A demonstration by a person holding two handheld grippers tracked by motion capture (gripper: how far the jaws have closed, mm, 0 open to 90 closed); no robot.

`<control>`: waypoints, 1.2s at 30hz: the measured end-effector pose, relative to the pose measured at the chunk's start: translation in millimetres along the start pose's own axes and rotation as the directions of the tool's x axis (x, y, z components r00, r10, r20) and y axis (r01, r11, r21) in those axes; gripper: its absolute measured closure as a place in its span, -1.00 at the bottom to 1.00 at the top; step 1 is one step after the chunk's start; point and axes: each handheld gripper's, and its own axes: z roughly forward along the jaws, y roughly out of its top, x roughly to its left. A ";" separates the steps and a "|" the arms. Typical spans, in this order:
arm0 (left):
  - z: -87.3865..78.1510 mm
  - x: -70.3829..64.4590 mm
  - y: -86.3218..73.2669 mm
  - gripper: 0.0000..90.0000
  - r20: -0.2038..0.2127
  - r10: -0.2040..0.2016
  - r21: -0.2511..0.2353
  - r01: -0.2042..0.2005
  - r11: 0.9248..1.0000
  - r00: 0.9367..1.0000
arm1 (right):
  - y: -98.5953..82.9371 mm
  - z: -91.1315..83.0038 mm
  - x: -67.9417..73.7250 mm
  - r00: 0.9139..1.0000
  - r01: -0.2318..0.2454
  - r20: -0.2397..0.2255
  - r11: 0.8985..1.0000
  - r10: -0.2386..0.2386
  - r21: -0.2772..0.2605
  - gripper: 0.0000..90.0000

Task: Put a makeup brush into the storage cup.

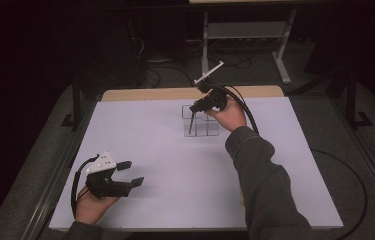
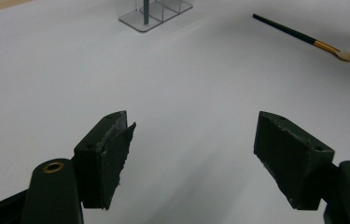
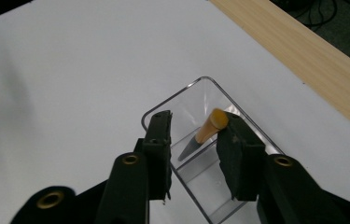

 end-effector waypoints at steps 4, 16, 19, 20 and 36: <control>0.5 0.0 0.4 -0.42 0.000 0.009 0.004 -0.009 1.000 1.000 | -3.1 -4.9 0.7 1.000 -0.012 -0.005 1.000 0.012 -0.014 0.38; 2.3 -0.9 0.6 -0.42 0.004 0.008 0.007 -0.008 1.000 1.000 | -18.1 -15.1 -2.4 0.999 -0.039 -0.011 0.999 0.039 -0.029 0.36; 3.0 -0.6 0.7 -0.42 0.005 0.014 0.009 -0.015 1.000 1.000 | -22.7 -17.4 -3.0 0.999 -0.041 -0.018 0.999 0.040 -0.036 0.36; 3.2 -0.5 0.7 -0.42 0.004 0.014 0.011 -0.014 1.000 1.000 | -22.7 -17.4 -3.0 0.999 -0.041 -0.018 0.999 0.040 -0.036 0.36; 5.5 -1.3 0.4 -0.42 0.007 0.000 -0.005 0.000 1.000 1.000 | -39.7 -28.0 -3.1 0.998 -0.055 -0.031 0.997 0.053 -0.053 0.30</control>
